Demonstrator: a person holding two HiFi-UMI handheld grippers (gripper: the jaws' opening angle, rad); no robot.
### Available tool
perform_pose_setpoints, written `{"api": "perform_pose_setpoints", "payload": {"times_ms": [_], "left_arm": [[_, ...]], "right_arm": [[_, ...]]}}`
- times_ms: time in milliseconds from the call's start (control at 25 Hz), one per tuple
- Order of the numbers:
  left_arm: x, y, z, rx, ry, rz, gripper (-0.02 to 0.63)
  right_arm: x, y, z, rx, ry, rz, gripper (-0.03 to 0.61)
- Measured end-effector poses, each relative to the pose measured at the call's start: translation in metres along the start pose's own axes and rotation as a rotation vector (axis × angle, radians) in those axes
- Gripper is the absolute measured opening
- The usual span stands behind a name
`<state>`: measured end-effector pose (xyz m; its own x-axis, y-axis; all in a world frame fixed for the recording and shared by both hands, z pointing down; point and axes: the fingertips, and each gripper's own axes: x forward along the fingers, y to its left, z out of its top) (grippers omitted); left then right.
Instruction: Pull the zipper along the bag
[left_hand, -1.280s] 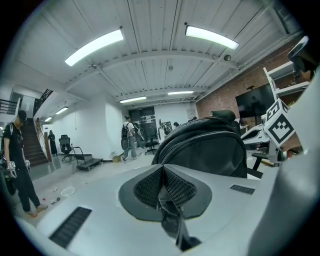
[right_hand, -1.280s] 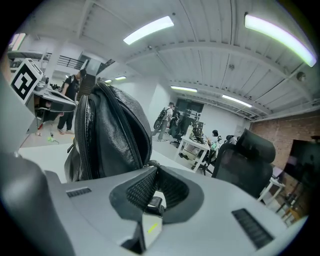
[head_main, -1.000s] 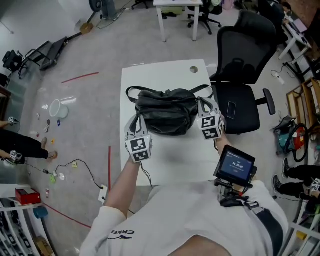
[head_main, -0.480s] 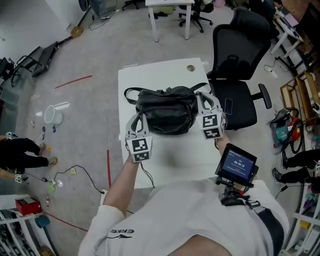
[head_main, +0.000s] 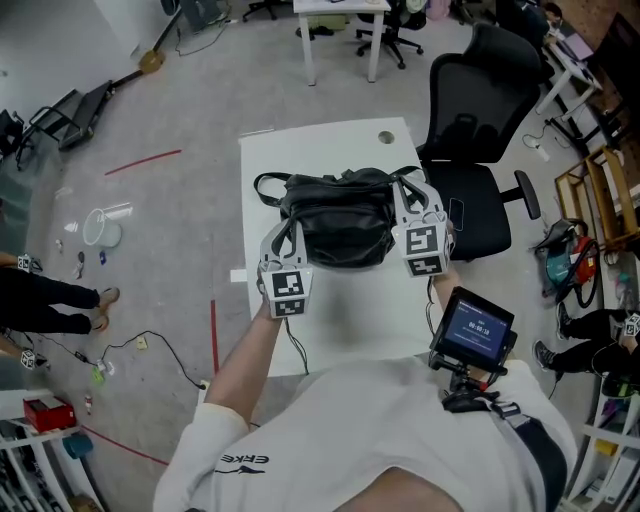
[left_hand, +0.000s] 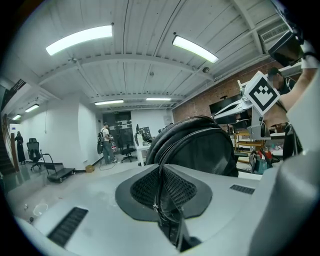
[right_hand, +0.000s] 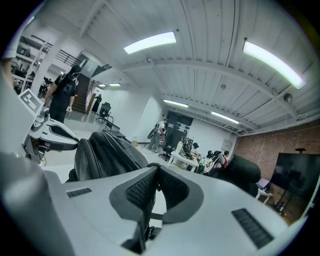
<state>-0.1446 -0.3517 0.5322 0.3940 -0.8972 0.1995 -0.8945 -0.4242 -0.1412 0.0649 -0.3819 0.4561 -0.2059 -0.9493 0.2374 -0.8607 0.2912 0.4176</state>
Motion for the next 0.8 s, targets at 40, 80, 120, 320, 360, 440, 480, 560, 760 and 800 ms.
{"api": "perform_pose_setpoints", "payload": {"times_ms": [40, 80, 120, 320, 360, 440, 480, 560, 760, 800], "left_arm": [[-0.001, 0.001, 0.000, 0.000, -0.003, -0.005, 0.005], [-0.002, 0.001, 0.001, 0.001, -0.006, -0.010, 0.005], [-0.002, 0.000, 0.001, 0.002, -0.010, -0.014, 0.005], [-0.006, 0.006, 0.000, 0.004, -0.026, -0.028, 0.005], [-0.007, 0.010, -0.001, 0.004, -0.028, -0.031, 0.005], [-0.010, 0.017, -0.003, 0.002, -0.032, -0.038, 0.005], [-0.012, 0.018, -0.004, 0.002, -0.034, -0.040, 0.005], [-0.012, 0.016, -0.002, 0.005, -0.037, -0.041, 0.005], [-0.009, 0.014, -0.006, -0.009, -0.038, -0.051, 0.005], [-0.009, 0.016, -0.008, -0.013, -0.036, -0.054, 0.005]], "right_arm": [[0.000, 0.004, 0.005, -0.005, -0.007, 0.000, 0.020], [0.000, 0.007, 0.010, -0.009, -0.015, 0.000, 0.019], [0.000, 0.009, 0.013, -0.012, -0.022, 0.000, 0.020], [0.000, 0.025, 0.033, -0.032, -0.043, 0.002, 0.020], [0.001, 0.031, 0.038, -0.037, -0.043, 0.004, 0.020], [0.003, 0.042, 0.046, -0.046, -0.045, 0.008, 0.020], [0.003, 0.045, 0.049, -0.053, -0.048, 0.011, 0.020], [0.003, 0.048, 0.052, -0.068, -0.056, 0.017, 0.020], [0.005, 0.055, 0.062, -0.094, -0.051, 0.031, 0.020], [0.007, 0.059, 0.065, -0.100, -0.050, 0.034, 0.020]]}}
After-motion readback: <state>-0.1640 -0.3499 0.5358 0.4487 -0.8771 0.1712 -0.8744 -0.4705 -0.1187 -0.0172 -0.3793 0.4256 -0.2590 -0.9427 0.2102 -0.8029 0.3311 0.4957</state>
